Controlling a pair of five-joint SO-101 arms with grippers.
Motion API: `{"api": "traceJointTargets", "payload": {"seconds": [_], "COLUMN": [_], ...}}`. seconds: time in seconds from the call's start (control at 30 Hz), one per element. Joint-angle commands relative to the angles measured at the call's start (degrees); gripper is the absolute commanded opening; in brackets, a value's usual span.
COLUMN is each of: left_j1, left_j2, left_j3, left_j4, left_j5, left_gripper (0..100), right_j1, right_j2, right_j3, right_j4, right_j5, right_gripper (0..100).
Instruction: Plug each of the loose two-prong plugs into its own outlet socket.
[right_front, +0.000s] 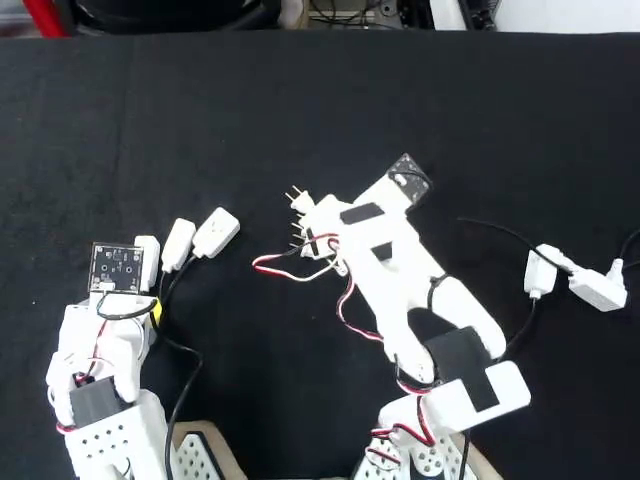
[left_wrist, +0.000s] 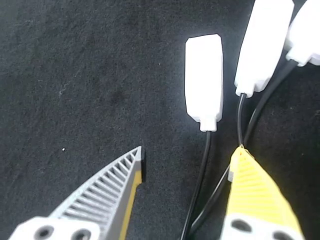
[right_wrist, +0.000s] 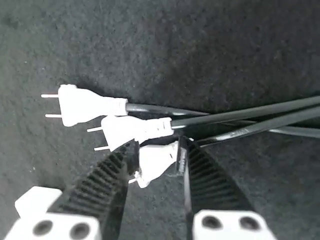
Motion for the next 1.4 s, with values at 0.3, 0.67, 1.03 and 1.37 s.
{"api": "traceJointTargets", "payload": {"seconds": [0.3, 0.67, 1.03, 1.37], "left_j1": [0.75, 0.75, 0.75, 0.75], "left_j2": [-0.7, -0.7, -0.7, -0.7], "left_j3": [1.01, 1.01, 1.01, 1.01], "left_j4": [0.0, 0.0, 0.0, 0.0], "left_j5": [-0.26, -0.26, -0.26, -0.26], "left_gripper": [28, 28, 28, 28], "right_j1": [-0.88, -0.79, -8.26, 0.44], "right_j2": [5.76, -8.22, -4.97, -4.0], "right_j3": [-2.95, -8.66, 4.35, 3.74], "right_j4": [-8.79, 12.84, -5.1, -3.16], "right_j5": [-7.3, -4.48, -7.91, -9.67], "right_gripper": [12.4, 12.4, 12.6, 12.7]}}
